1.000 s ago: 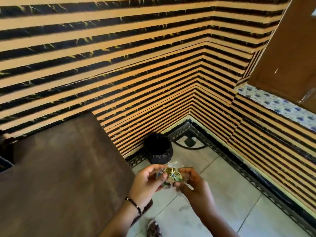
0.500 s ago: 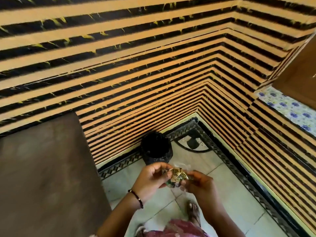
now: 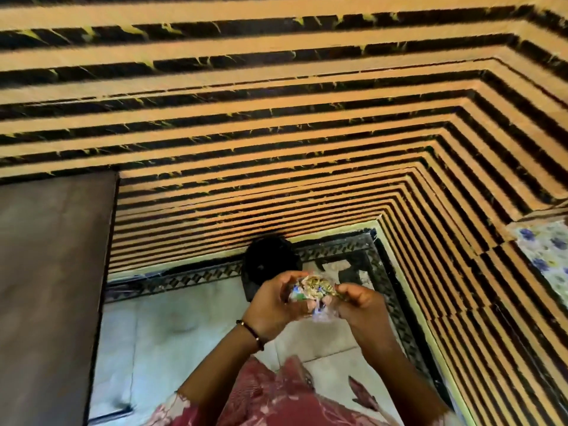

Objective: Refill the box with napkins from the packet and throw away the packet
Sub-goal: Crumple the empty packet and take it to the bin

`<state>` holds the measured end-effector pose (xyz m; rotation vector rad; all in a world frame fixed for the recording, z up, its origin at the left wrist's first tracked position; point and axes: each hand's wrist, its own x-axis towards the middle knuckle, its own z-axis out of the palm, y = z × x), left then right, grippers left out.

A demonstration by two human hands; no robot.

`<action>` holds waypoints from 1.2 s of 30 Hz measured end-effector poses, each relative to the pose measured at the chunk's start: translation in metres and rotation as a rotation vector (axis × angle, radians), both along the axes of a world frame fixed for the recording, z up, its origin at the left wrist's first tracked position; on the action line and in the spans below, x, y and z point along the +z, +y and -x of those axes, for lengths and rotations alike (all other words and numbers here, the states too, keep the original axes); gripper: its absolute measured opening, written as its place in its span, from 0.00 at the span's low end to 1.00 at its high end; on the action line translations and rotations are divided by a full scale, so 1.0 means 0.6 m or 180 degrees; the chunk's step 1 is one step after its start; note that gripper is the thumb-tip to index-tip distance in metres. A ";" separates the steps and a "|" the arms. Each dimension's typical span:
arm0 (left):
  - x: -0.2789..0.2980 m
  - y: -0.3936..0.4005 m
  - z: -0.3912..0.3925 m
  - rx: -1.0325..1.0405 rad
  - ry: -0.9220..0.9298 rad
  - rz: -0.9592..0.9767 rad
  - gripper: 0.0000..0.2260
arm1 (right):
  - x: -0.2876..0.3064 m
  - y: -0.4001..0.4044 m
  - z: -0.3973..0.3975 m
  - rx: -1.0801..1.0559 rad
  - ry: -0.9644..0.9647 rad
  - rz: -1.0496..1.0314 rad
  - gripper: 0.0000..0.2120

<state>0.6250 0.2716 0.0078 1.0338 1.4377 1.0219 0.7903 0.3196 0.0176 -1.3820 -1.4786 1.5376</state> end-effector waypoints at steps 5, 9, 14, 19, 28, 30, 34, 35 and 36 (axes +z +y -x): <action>-0.011 0.036 0.018 0.0275 0.0223 0.0127 0.11 | -0.023 0.056 0.014 0.0441 0.0220 0.0534 0.10; -0.019 0.074 0.053 0.0211 0.0469 0.0107 0.10 | -0.036 0.094 0.045 0.0566 0.0365 0.0884 0.16; -0.042 0.110 0.099 0.0484 0.0325 0.0211 0.10 | -0.040 0.150 0.110 0.0695 -0.0177 0.0451 0.07; -0.080 0.134 0.135 0.0742 0.0175 0.0380 0.20 | -0.070 0.202 0.165 0.0854 -0.0577 0.0266 0.13; -0.240 0.125 0.204 0.1380 0.0164 0.1493 0.26 | -0.200 0.263 0.193 0.1162 -0.1570 -0.0042 0.15; -0.293 0.132 0.209 0.1401 0.0296 0.1699 0.27 | -0.246 0.283 0.199 0.1248 -0.1706 -0.0145 0.16; -0.403 0.158 0.214 0.1488 0.0528 0.1927 0.20 | -0.357 0.327 0.222 0.1672 -0.1970 -0.0416 0.10; -0.429 0.164 0.214 0.1446 0.0625 0.1984 0.20 | -0.385 0.336 0.230 0.1776 -0.1972 -0.0434 0.09; -0.464 0.171 0.214 0.1409 0.0672 0.2068 0.21 | -0.423 0.347 0.240 0.1879 -0.1987 -0.0418 0.07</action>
